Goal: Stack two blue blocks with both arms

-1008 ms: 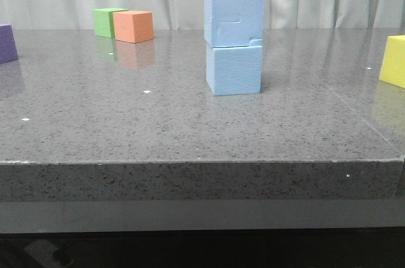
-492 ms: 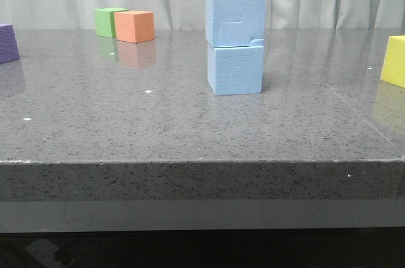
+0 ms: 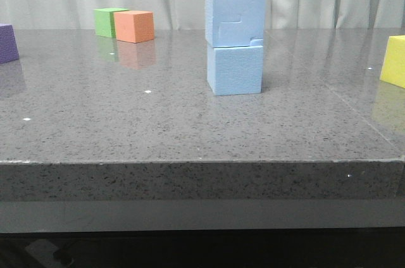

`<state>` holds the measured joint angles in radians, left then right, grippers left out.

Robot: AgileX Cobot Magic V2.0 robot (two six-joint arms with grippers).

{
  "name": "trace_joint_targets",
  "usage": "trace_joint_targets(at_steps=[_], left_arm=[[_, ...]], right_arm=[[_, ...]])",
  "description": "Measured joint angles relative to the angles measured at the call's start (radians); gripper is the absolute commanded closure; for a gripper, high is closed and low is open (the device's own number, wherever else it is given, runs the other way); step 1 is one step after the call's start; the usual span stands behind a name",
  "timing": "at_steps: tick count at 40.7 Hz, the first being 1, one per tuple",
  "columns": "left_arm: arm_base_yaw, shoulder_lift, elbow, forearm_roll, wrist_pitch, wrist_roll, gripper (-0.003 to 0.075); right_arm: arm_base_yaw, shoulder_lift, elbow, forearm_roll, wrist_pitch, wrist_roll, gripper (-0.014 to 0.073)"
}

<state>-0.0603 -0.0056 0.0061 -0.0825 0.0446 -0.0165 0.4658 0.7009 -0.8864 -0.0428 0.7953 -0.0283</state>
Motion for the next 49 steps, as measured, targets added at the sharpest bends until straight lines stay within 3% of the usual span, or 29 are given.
trace_joint_targets(at_steps=[16, 20, 27, 39, 49], left_arm=[[0.0, 0.0, 0.0, 0.0, -0.002, 0.0, 0.0741], [0.0, 0.0, 0.0, 0.0, -0.002, 0.0, 0.0741], [0.0, 0.0, 0.0, 0.0, -0.002, 0.0, 0.0741], [0.0, 0.0, 0.0, 0.0, -0.004, 0.0, 0.0741], [0.0, 0.0, 0.0, 0.0, -0.004, 0.0, 0.0741]], right_arm=[[0.002, -0.024, 0.032, 0.0, -0.022, 0.0, 0.0713], [-0.052, -0.075, 0.098, 0.0, -0.058, 0.0, 0.0713], [-0.179, -0.245, 0.309, 0.007, -0.21, 0.0, 0.0713], [-0.347, -0.641, 0.769, 0.029, -0.617, 0.0, 0.0713], [-0.456, -0.71, 0.912, 0.129, -0.72, 0.0, 0.0713]])
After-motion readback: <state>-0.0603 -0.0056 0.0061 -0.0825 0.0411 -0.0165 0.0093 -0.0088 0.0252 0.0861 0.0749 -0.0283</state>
